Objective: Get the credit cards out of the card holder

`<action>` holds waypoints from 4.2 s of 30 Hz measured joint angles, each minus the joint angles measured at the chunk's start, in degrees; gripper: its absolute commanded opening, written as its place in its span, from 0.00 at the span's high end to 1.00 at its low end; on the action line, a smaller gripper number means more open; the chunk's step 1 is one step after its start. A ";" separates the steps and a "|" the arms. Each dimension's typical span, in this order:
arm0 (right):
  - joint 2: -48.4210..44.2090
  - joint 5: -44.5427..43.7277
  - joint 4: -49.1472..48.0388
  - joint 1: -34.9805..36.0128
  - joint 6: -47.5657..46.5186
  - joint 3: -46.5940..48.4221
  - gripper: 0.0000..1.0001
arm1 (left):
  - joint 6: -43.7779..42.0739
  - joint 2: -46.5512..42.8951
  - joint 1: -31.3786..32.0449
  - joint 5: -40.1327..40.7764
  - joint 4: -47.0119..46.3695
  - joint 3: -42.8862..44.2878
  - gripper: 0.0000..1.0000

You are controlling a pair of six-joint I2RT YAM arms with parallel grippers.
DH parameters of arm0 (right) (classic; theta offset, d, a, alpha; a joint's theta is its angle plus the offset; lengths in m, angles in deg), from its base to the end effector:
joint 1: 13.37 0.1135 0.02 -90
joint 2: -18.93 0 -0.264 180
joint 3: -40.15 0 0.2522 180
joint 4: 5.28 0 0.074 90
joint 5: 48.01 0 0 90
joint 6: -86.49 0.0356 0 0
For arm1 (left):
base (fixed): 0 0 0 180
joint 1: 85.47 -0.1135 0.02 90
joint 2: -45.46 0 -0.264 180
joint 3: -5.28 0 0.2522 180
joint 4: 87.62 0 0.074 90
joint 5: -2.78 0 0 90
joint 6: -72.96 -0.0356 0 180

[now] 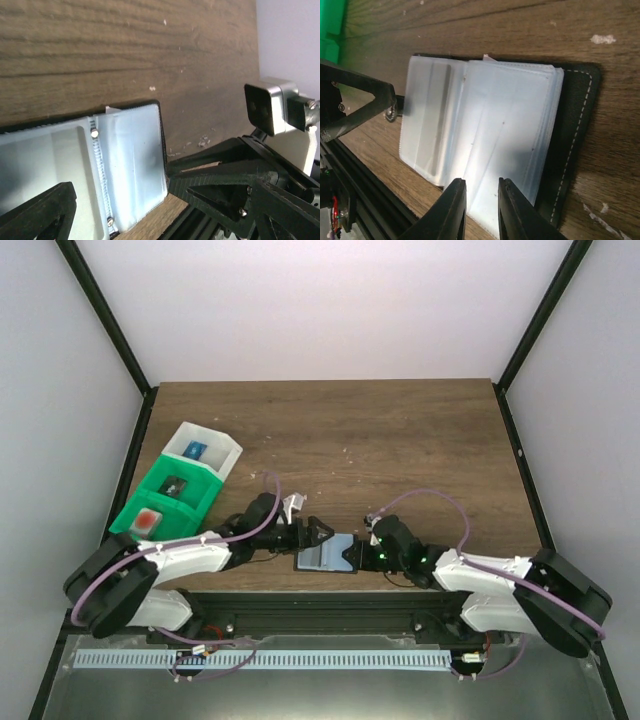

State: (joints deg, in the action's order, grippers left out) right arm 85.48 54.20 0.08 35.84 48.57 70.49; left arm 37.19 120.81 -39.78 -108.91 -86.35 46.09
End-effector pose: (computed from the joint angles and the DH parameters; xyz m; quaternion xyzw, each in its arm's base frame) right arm 0.1248 0.1562 0.1345 -0.0209 0.9076 0.3769 0.1836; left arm 0.1637 -0.1865 0.1633 0.0204 0.8783 -0.4502 0.1595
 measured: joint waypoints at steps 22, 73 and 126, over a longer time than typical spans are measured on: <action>4.55 -0.26 -0.98 0.00 0.28 0.46 0.82 | -3.54 3.06 0.09 2.19 3.82 0.57 0.00; 22.21 4.55 -9.53 3.50 3.08 11.08 0.85 | 8.04 -15.39 0.94 -0.44 7.10 -6.67 0.00; 24.76 4.72 -14.03 4.61 5.70 10.69 0.91 | 9.29 -14.38 0.96 4.70 4.09 -10.91 0.00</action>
State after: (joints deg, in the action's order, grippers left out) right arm 110.24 58.92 -13.95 40.46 54.27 81.17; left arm 46.48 106.43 -38.82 -104.21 -82.26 35.19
